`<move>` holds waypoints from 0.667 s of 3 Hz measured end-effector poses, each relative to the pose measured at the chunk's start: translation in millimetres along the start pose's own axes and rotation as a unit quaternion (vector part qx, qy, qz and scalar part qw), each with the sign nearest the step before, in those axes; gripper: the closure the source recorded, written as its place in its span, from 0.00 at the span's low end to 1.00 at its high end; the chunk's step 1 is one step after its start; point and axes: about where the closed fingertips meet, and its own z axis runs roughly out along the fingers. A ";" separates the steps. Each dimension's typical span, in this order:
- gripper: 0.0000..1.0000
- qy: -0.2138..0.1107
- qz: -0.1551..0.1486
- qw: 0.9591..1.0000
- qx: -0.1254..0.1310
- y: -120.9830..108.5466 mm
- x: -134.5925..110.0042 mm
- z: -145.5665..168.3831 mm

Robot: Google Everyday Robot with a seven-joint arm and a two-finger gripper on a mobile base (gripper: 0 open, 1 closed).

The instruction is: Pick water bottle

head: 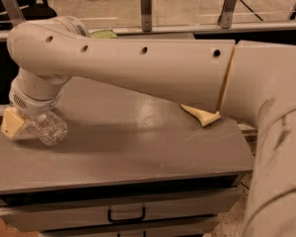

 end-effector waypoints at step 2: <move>0.88 -0.030 -0.020 0.999 0.036 -25.6 -5.2 -35.6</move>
Offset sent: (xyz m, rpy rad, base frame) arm 0.0452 -0.0506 0.0473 0.0514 -0.1863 0.0112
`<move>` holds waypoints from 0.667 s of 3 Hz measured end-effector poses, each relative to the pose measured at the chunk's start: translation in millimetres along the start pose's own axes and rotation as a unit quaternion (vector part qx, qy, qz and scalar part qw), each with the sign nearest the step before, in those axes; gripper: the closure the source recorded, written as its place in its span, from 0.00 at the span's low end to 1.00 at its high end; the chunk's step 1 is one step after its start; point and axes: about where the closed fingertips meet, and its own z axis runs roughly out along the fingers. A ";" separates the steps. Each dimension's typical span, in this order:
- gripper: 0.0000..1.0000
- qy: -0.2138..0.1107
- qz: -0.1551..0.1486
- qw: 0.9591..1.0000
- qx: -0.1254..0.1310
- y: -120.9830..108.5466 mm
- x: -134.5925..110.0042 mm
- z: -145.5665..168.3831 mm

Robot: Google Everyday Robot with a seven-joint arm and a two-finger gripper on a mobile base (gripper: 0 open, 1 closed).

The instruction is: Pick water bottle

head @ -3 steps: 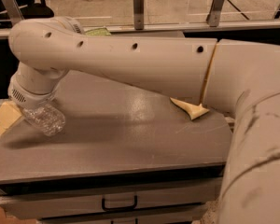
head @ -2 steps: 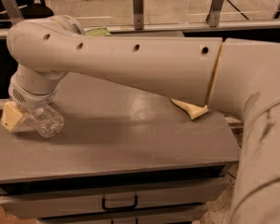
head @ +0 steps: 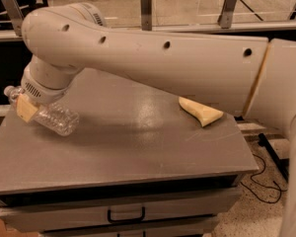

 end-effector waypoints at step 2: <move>1.00 -0.105 -0.032 0.994 0.012 -61.0 4.9 -53.4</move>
Offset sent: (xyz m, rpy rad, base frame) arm 0.0770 -0.1178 0.0619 0.2691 -0.3303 0.1141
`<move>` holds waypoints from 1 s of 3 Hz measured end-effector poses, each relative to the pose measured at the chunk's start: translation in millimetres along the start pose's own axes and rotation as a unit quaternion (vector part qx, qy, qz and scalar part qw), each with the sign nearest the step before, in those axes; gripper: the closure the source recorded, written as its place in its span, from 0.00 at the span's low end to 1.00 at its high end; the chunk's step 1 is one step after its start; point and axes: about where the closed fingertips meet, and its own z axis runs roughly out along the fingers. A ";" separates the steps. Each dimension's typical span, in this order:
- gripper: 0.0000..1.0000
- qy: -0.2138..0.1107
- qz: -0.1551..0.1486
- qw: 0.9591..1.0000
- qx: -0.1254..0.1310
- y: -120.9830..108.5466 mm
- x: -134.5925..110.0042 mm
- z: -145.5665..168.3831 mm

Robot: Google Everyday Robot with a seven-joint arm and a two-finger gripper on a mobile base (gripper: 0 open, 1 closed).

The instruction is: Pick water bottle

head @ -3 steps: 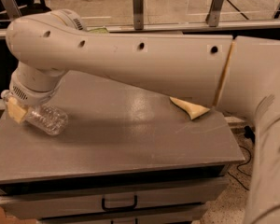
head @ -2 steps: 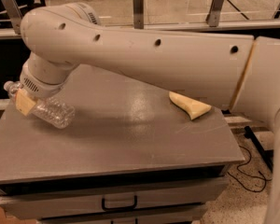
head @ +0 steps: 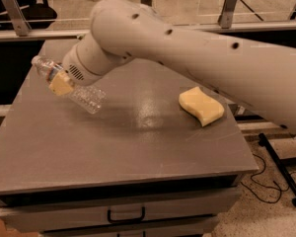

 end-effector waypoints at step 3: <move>1.00 -0.119 -0.053 0.989 0.065 -84.0 14.3 -114.9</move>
Offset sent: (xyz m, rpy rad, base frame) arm 0.0608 -0.1838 0.1000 0.2264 -0.4405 0.0222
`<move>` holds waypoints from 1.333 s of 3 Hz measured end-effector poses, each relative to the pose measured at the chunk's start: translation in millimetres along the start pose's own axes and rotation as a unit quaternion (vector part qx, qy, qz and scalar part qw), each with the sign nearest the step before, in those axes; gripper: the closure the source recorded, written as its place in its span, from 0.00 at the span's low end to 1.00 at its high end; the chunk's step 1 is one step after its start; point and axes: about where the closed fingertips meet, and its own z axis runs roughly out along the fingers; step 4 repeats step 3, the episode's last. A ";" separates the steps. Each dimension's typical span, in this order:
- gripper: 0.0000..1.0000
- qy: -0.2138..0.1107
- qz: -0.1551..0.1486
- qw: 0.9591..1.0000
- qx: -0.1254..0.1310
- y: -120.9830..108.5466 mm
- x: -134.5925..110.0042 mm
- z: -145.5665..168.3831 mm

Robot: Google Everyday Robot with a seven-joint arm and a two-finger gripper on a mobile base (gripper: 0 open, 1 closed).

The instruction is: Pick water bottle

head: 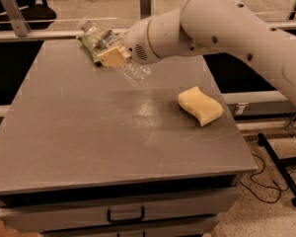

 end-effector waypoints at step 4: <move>1.00 -0.105 0.056 0.992 0.052 -67.4 2.1 -77.1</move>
Offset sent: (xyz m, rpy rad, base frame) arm 0.0261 -0.1356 0.0428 0.2665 -0.0831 -0.1627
